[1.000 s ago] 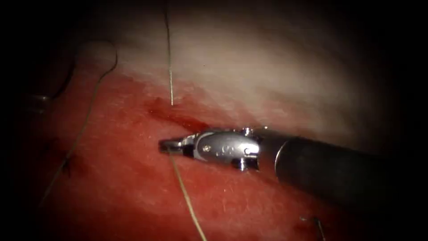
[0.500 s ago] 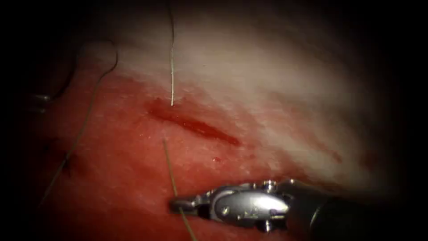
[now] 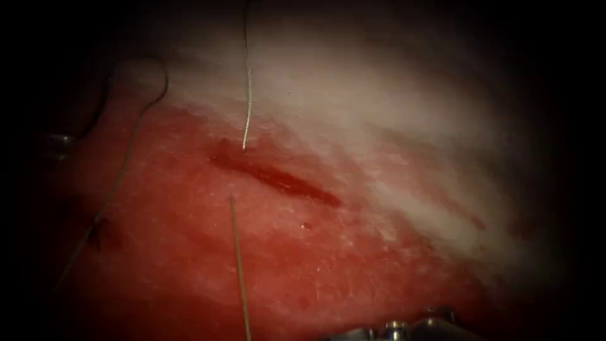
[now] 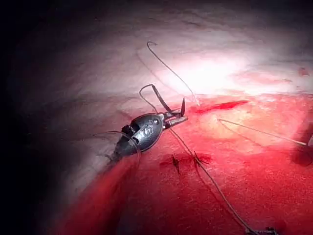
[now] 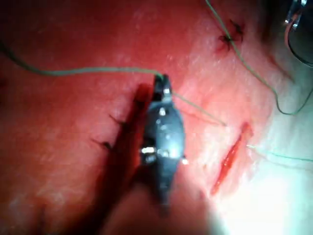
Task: Wound Closure
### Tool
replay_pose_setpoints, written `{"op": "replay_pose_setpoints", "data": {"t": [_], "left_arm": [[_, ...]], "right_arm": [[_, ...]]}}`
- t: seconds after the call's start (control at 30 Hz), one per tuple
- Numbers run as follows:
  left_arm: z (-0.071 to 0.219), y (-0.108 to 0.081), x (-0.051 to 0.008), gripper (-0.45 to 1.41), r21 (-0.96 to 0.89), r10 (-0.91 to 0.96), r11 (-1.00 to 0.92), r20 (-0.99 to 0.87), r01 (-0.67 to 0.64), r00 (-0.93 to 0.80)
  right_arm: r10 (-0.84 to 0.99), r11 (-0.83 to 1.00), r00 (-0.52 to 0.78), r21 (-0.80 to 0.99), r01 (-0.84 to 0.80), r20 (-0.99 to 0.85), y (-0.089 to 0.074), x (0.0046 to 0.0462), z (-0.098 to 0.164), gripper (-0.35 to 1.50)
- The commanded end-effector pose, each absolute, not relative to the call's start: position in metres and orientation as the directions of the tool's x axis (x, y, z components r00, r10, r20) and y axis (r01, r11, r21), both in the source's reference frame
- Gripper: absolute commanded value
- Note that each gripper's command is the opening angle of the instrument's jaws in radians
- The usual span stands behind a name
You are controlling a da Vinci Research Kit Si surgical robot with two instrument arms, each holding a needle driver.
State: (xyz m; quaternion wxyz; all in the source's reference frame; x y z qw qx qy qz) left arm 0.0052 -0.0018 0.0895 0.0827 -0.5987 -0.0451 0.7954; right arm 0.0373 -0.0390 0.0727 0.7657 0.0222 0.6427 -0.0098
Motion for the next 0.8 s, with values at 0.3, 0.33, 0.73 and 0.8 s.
{"op": "replay_pose_setpoints", "data": {"t": [0.3,0.33,0.73,0.8], "left_arm": [[0.090,-0.002,0.0049,-0.45,-0.171,0.185,-0.982,-0.946,-0.075,-0.267],[0.090,-0.002,0.0049,-0.45,-0.171,0.185,-0.982,-0.946,-0.075,-0.267],[0.090,-0.002,0.0050,-0.45,-0.171,0.185,-0.983,-0.946,-0.074,-0.267],[0.090,-0.002,0.0050,-0.45,-0.171,0.184,-0.983,-0.946,-0.074,-0.267]], "right_arm": [[0.029,0.998,0.192,0.016,-0.069,-0.981,-0.032,0.0408,0.082,1.31],[0.028,0.997,0.194,0.014,-0.072,-0.981,-0.031,0.0410,0.082,1.31],[0.026,0.995,0.219,0.003,-0.102,-0.975,-0.027,0.0423,0.088,1.24],[0.033,0.994,0.227,0.008,-0.109,-0.973,-0.027,0.0418,0.089,1.21]]}}
